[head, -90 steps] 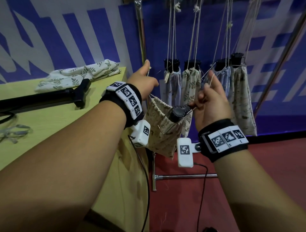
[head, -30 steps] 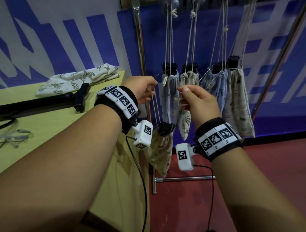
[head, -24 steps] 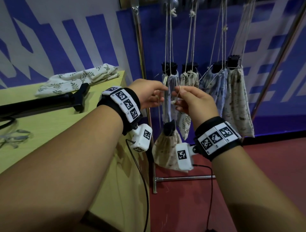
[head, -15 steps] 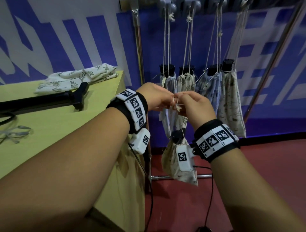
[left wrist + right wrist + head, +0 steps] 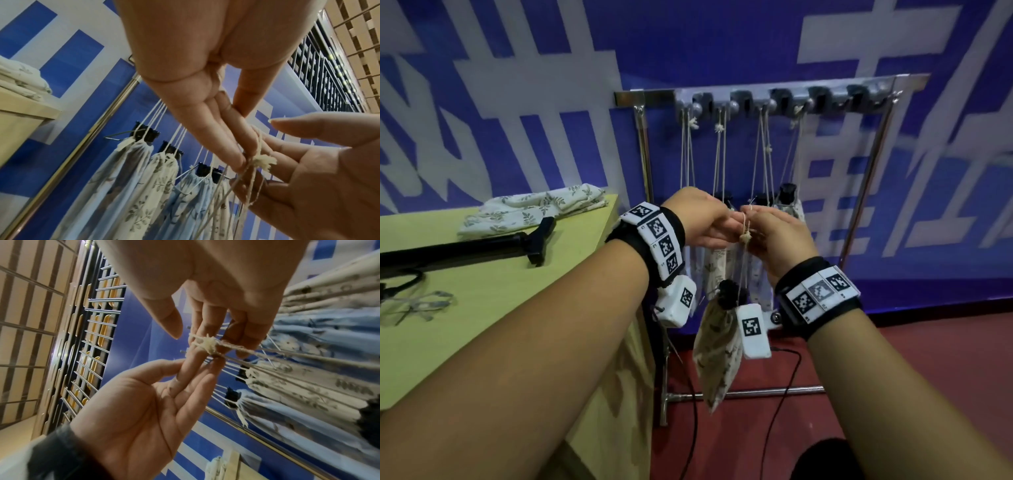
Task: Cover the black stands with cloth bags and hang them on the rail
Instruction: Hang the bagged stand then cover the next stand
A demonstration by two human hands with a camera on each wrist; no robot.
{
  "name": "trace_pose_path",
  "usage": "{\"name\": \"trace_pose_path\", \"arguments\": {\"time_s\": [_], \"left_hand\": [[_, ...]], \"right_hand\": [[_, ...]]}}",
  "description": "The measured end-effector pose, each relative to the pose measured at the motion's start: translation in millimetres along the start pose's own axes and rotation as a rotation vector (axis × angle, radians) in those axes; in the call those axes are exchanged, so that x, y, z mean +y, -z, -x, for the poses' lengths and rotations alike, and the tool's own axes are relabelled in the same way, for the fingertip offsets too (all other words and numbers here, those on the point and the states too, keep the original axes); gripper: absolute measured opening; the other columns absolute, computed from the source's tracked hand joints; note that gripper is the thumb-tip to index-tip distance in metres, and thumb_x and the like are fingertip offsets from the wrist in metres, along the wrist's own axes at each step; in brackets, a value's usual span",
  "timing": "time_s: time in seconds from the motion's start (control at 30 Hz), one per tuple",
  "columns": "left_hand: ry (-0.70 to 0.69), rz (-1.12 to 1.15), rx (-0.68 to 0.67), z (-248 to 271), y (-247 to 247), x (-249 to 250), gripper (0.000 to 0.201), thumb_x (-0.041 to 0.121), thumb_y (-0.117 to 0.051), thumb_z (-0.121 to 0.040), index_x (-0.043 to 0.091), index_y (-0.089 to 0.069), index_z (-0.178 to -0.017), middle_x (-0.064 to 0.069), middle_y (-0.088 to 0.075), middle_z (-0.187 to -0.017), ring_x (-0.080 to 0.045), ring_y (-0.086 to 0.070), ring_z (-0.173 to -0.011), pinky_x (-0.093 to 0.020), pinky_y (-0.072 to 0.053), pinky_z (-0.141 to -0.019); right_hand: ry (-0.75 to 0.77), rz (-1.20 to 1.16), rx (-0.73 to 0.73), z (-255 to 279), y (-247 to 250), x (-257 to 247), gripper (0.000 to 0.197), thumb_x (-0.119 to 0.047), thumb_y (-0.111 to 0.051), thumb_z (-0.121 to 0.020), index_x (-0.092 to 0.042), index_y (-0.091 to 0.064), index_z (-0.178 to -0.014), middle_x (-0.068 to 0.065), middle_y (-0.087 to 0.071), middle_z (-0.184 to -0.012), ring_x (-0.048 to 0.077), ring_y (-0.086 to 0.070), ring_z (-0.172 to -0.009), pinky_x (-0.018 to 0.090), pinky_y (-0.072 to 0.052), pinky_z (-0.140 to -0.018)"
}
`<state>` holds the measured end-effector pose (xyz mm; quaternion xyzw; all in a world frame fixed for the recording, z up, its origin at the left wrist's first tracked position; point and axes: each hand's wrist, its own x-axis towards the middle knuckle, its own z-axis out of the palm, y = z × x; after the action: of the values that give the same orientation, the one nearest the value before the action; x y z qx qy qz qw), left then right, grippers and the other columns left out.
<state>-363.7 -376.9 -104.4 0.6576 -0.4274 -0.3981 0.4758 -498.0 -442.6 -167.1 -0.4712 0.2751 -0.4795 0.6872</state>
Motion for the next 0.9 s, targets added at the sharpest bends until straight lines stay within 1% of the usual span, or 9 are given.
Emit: {"name": "trace_pose_path", "arguments": {"time_s": [0.1,0.17,0.23,0.3,0.4,0.5,0.57,0.77,0.9], "left_hand": [[0.011,0.09,0.009,-3,-19,17,0.018,-0.008,-0.047,-0.097,0.004,-0.06,-0.102,-0.02,-0.075,-0.084,-0.03,-0.077,-0.07,-0.042,-0.065,-0.073],[-0.052,0.038,0.032,-9,-33,23,0.029,-0.009,-0.049,-0.093,0.013,-0.061,-0.106,-0.018,-0.064,-0.081,-0.024,-0.062,-0.054,-0.035,-0.054,-0.06],[-0.125,-0.133,0.005,-16,-47,29,0.038,-0.002,-0.058,-0.089,0.03,-0.065,-0.108,-0.016,-0.062,-0.088,-0.024,-0.055,-0.063,-0.039,-0.047,-0.061],[-0.171,-0.194,-0.058,-22,-56,30,0.039,0.004,-0.064,-0.09,0.037,-0.067,-0.11,-0.01,-0.066,-0.095,-0.023,-0.057,-0.077,-0.039,-0.048,-0.069],[-0.173,-0.095,-0.159,-32,-78,33,0.028,0.01,-0.069,-0.091,0.028,-0.074,-0.112,-0.005,-0.071,-0.099,-0.02,-0.061,-0.086,-0.037,-0.05,-0.073],[-0.188,-0.05,-0.183,-41,-105,39,0.012,0.02,-0.072,-0.094,0.022,-0.074,-0.106,-0.012,-0.076,-0.108,-0.022,-0.065,-0.088,-0.039,-0.05,-0.079],[-0.193,-0.031,-0.212,-46,-123,44,0.007,0.024,-0.066,-0.101,0.019,-0.07,-0.102,-0.008,-0.077,-0.112,-0.023,-0.068,-0.09,-0.04,-0.05,-0.081],[-0.133,0.021,-0.289,-59,-183,64,0.009,0.024,-0.053,-0.106,0.02,-0.06,-0.1,-0.011,-0.075,-0.098,-0.029,-0.07,-0.09,-0.036,-0.052,-0.071],[-0.081,0.04,-0.292,-70,-220,77,0.009,0.022,-0.053,-0.105,0.017,-0.06,-0.104,-0.011,-0.067,-0.09,-0.03,-0.068,-0.082,-0.051,-0.06,-0.075]], "right_hand": [[0.027,-0.016,-0.014,1,8,-32,0.009,-0.002,-0.064,-0.1,-0.001,-0.072,-0.102,0.013,-0.076,-0.086,0.026,-0.074,-0.077,0.036,-0.062,-0.068],[0.058,0.034,-0.018,0,14,-52,0.01,-0.001,-0.063,-0.099,-0.002,-0.072,-0.095,0.013,-0.073,-0.081,0.027,-0.07,-0.073,0.039,-0.06,-0.071],[0.078,0.071,-0.038,-1,22,-74,0.013,0.001,-0.061,-0.1,-0.001,-0.071,-0.093,0.012,-0.07,-0.078,0.024,-0.067,-0.065,0.036,-0.06,-0.067],[0.079,0.112,-0.046,-4,30,-92,0.014,0.001,-0.06,-0.1,-0.001,-0.071,-0.092,0.011,-0.068,-0.074,0.022,-0.063,-0.058,0.033,-0.058,-0.062],[0.072,0.184,-0.052,-10,52,-117,0.009,-0.003,-0.064,-0.097,-0.001,-0.074,-0.098,0.011,-0.069,-0.077,0.022,-0.057,-0.061,0.036,-0.056,-0.071],[0.096,0.284,-0.015,-15,76,-135,0.008,-0.009,-0.067,-0.098,-0.005,-0.074,-0.097,0.006,-0.069,-0.075,0.019,-0.057,-0.059,0.031,-0.053,-0.062],[0.129,0.373,0.041,-17,94,-143,0.01,-0.012,-0.068,-0.097,-0.012,-0.074,-0.09,0.002,-0.066,-0.073,0.016,-0.053,-0.057,0.029,-0.047,-0.056],[0.195,0.535,0.249,-33,146,-159,0.018,-0.017,-0.069,-0.095,-0.021,-0.07,-0.077,-0.002,-0.053,-0.063,0.016,-0.046,-0.052,0.026,-0.043,-0.05],[0.218,0.608,0.31,-47,172,-169,0.014,-0.019,-0.068,-0.095,-0.019,-0.07,-0.082,0.0,-0.054,-0.066,0.02,-0.052,-0.062,0.034,-0.049,-0.059]]}}
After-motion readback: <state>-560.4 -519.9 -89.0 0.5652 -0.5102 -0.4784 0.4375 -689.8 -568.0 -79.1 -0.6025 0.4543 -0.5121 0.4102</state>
